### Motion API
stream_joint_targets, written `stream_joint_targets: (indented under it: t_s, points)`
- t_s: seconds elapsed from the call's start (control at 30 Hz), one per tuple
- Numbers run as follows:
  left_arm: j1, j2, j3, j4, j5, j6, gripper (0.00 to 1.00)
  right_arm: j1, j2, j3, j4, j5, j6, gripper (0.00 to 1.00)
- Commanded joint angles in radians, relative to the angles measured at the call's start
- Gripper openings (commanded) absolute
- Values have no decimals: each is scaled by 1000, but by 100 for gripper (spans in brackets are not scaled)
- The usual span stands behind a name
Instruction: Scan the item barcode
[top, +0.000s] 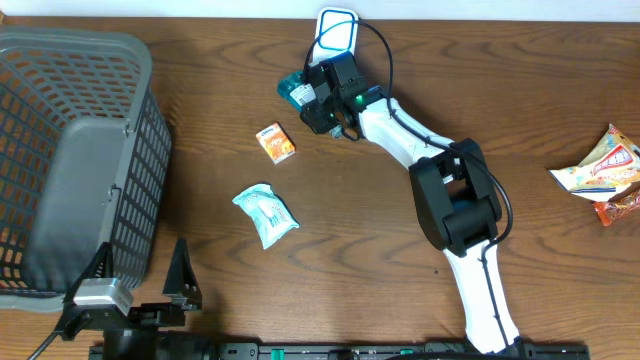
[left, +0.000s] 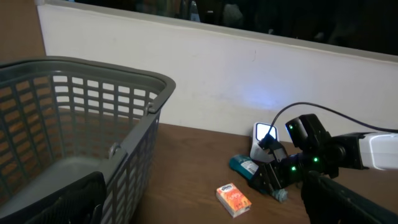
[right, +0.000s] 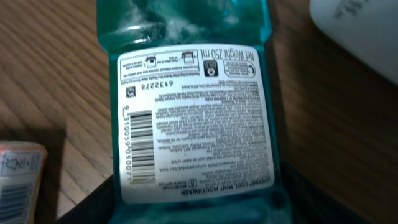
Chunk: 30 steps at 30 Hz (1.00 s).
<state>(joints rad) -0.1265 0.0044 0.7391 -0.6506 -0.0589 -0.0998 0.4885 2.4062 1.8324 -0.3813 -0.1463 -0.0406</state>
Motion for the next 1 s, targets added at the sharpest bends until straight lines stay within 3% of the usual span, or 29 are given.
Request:
stream_joint_targets:
  t_s: [0.0,0.6,0.77,0.9,0.97]
  points:
    - [-4,-2,-2,2,-6,16,98,-4,-6,-14,-96,66,25,47]
    - [-4,-2,-2,2,-6,16,98,21,-123,-14,-864,110,205,39]
    - [-4,-2,-2,2,-5,16,98,56,-123,-14,-900,115,205,54]
    - [-4,-2,-2,2,-5,16,98,78,-123,-14,-889,123,209,53]
    - [-4,-2,-2,2,-6,16,98,89,-123,-14,-882,153,245,48]
